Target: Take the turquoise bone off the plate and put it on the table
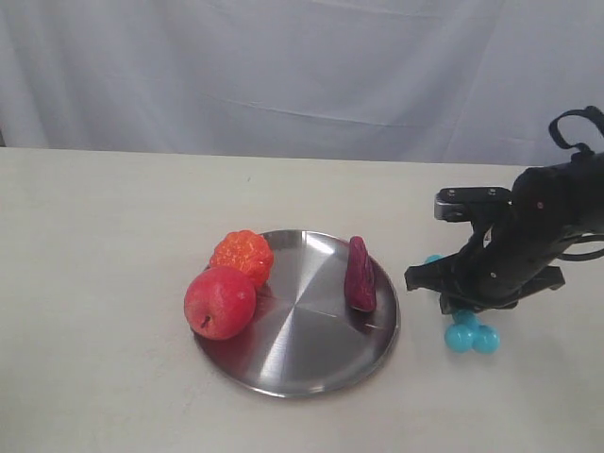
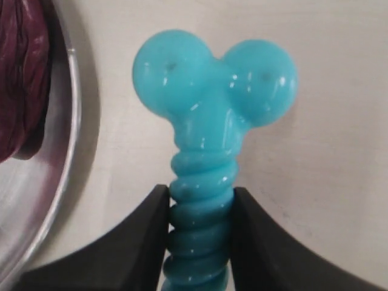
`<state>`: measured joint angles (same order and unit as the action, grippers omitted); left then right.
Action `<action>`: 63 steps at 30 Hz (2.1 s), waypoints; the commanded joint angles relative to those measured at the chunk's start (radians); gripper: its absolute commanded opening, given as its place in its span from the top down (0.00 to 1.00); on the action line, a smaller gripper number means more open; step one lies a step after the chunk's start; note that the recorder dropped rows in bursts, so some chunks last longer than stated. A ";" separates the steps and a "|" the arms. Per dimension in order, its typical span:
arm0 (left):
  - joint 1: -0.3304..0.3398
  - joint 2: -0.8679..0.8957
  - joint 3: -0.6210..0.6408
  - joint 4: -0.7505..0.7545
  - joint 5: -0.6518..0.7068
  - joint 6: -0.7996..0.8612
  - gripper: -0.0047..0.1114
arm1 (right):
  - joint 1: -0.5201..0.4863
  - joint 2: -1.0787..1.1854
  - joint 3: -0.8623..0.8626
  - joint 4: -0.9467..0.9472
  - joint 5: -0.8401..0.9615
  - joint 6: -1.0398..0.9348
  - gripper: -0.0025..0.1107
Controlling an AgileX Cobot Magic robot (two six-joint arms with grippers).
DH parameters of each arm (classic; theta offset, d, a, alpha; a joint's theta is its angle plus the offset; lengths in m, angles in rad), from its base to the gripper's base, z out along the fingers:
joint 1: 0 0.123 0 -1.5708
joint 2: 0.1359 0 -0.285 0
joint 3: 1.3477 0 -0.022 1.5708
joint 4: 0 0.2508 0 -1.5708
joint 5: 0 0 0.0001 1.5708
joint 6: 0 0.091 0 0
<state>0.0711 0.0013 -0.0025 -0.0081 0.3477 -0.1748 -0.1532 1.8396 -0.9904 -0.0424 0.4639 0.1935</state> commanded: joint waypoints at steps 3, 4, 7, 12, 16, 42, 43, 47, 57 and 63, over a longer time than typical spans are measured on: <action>-0.005 -0.001 0.003 0.001 -0.005 -0.002 0.96 | -0.007 0.049 0.002 0.000 -0.039 0.005 0.98; -0.005 -0.001 0.003 0.001 -0.005 -0.002 0.96 | -0.007 0.053 0.002 0.000 -0.042 0.005 0.98; -0.005 -0.001 0.003 0.001 -0.005 -0.002 0.96 | -0.002 0.062 0.002 0.000 -0.044 0.014 0.98; -0.005 -0.001 0.003 0.001 -0.005 -0.002 0.96 | 0.006 0.065 0.002 0.000 -0.044 0.018 0.98; -0.005 -0.001 0.003 0.001 -0.005 -0.002 0.96 | 0.019 0.065 0.002 0.000 -0.044 0.018 0.98; -0.005 -0.001 0.003 -0.003 -0.005 -0.002 0.96 | 0.018 -0.191 -0.219 0.000 0.365 0.039 0.39; -0.005 -0.001 0.003 -0.003 -0.005 -0.002 0.96 | 0.018 -0.216 -0.219 0.000 0.392 0.039 0.41; -0.005 -0.001 0.003 -0.003 -0.005 -0.002 0.96 | 0.018 -0.380 -0.219 0.000 0.549 0.053 0.62; -0.005 -0.001 0.003 -0.003 -0.005 -0.002 0.96 | 0.018 -0.713 -0.217 0.036 0.757 0.053 0.98; -0.005 -0.001 0.003 -0.003 -0.005 -0.002 0.96 | 0.018 -0.888 -0.179 0.191 0.757 -0.031 0.98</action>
<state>0.0711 0.0013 -0.0025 -0.0081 0.3477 -0.1748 -0.1348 1.0310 -1.1989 0.0753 1.2126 0.2131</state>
